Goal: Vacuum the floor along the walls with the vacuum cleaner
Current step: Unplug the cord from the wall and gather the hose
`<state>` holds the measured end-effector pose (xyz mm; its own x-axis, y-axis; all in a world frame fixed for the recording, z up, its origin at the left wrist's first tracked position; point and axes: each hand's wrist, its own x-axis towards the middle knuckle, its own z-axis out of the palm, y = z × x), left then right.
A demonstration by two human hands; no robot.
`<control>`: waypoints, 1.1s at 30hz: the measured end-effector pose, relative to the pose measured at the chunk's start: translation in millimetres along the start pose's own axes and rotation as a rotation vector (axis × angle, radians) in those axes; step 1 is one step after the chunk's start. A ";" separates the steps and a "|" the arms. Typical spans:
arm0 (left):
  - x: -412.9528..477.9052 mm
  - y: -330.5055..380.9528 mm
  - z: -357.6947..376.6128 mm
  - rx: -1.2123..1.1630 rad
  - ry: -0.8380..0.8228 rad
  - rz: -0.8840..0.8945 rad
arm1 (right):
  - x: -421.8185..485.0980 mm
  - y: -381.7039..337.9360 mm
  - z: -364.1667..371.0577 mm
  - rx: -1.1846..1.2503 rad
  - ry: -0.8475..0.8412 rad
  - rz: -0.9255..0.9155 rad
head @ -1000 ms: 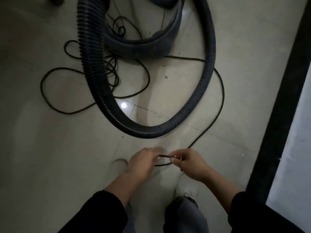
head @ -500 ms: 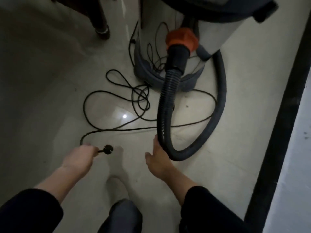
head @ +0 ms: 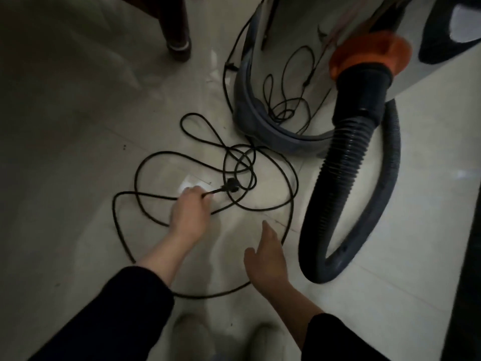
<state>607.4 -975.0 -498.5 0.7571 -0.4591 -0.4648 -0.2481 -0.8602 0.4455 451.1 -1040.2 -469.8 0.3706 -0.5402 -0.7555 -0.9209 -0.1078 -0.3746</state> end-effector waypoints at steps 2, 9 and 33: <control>16.9 15.2 32.6 -0.107 -0.011 0.080 | 18.9 12.0 13.9 -0.120 -0.019 -0.036; 57.3 8.5 109.1 0.281 -0.284 0.312 | 68.7 45.4 41.9 -0.110 0.053 0.046; -126.2 21.8 -334.7 -0.501 -0.181 0.286 | -130.6 -230.5 -112.9 -0.188 0.034 -0.714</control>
<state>708.7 -861.6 -174.0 0.5764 -0.7249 -0.3771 -0.0785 -0.5084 0.8575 601.3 -1039.1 -224.0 0.8863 -0.3102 -0.3438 -0.4630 -0.5827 -0.6679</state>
